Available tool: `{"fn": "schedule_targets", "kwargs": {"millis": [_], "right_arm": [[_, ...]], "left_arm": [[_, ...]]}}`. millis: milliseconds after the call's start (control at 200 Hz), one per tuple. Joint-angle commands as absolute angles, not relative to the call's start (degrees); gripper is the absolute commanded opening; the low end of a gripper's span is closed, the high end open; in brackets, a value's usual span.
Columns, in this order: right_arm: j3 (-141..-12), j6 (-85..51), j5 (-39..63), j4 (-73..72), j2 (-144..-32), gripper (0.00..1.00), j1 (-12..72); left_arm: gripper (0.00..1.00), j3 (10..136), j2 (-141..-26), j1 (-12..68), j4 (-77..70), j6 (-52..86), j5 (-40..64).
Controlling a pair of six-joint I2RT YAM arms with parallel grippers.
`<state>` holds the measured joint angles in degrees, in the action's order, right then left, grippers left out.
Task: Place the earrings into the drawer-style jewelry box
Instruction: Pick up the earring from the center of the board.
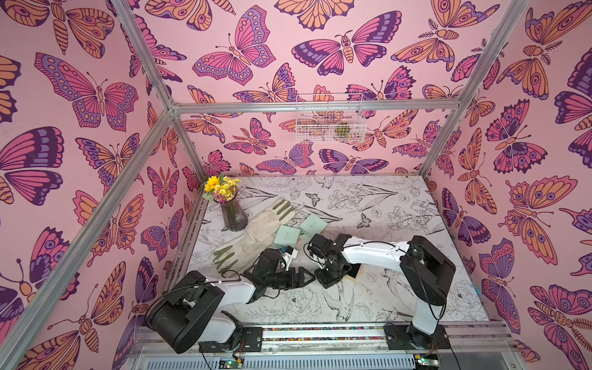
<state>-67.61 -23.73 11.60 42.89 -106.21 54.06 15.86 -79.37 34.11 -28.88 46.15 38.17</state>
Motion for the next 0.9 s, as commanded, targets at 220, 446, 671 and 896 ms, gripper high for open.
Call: {"fn": "schedule_targets", "kwargs": {"millis": [220, 446, 671, 896], "right_arm": [[-69.1, -24.7, 11.7, 44.6, -105.6, 0.02, 54.5], [-69.1, -29.7, 13.8, 43.9, -100.8, 0.00, 54.2], [-64.2, -35.2, 17.4, 39.8, -95.7, 0.00, 51.3], [-54.5, -41.9, 22.1, 32.3, -84.8, 0.00, 42.3]], "left_arm": [[0.88, 15.0, -79.5, 34.2, -26.2, 45.5, 36.8], [0.88, 17.5, -78.3, 34.2, -24.7, 43.3, 35.1], [0.89, 20.9, -78.6, 34.1, -23.9, 42.1, 34.8], [0.89, 26.5, -77.7, 34.2, -17.3, 37.5, 32.4]]}}
